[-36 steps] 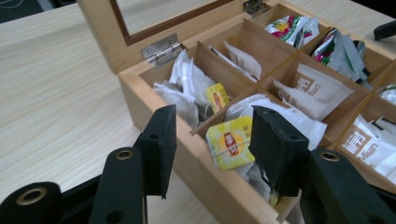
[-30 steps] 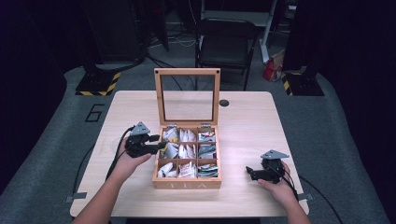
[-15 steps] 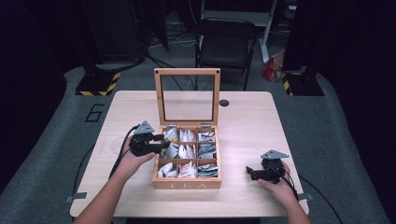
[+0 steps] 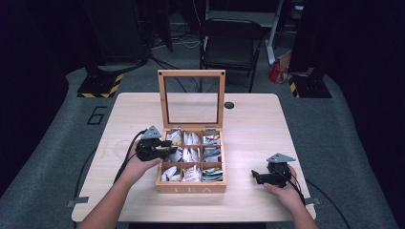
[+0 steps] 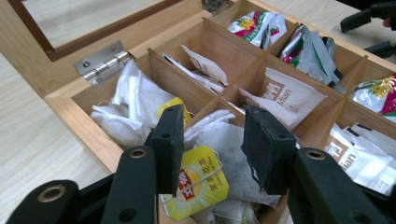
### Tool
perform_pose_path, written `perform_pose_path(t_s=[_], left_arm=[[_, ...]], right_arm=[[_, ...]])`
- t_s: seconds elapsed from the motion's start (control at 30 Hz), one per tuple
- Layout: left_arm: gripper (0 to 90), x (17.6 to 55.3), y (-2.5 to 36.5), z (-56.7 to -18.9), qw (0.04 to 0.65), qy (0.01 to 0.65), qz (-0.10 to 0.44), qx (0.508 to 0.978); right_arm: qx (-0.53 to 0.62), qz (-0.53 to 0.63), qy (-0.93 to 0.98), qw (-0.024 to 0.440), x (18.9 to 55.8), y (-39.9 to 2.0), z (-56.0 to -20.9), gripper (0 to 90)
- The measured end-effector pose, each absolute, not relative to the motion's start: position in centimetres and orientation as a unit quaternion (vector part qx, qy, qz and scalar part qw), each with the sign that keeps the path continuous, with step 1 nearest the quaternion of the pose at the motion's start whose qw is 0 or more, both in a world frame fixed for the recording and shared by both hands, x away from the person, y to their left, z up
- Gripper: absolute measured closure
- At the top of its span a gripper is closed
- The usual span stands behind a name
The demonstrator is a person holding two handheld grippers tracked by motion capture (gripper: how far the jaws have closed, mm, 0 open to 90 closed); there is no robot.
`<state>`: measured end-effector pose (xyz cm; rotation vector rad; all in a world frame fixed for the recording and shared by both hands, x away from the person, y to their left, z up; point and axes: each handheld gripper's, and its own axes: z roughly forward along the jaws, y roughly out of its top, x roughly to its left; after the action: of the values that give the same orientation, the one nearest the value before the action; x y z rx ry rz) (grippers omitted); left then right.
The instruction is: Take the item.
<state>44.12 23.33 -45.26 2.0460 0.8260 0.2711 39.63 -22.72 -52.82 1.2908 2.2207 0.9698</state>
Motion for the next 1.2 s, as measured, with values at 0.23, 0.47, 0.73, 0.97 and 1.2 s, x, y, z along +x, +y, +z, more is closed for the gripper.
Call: perform_pose_path(t_s=[0.23,0.47,0.73,0.97,1.2], left_arm=[[66.3,43.8,23.3,-45.3,0.446,0.326,0.108,0.827],[76.1,43.2,23.5,-45.0,0.449,0.320,0.114,0.826],[86.9,43.0,23.4,-44.5,0.452,0.297,0.123,0.832],[89.3,42.7,23.5,-44.0,0.453,0.299,0.127,0.830],[89.7,42.4,24.1,-42.5,0.459,0.304,0.140,0.823]], right_arm=[[0.461,0.346,0.793,0.197,39.6,-22.7,-52.8,10.3],[0.461,0.346,0.793,0.197,39.6,-22.7,-52.8,10.3],[0.461,0.346,0.793,0.197,39.6,-22.7,-52.8,10.3],[0.461,0.346,0.793,0.197,39.6,-22.7,-52.8,10.3],[0.461,0.346,0.793,0.197,39.6,-22.7,-52.8,10.3]])
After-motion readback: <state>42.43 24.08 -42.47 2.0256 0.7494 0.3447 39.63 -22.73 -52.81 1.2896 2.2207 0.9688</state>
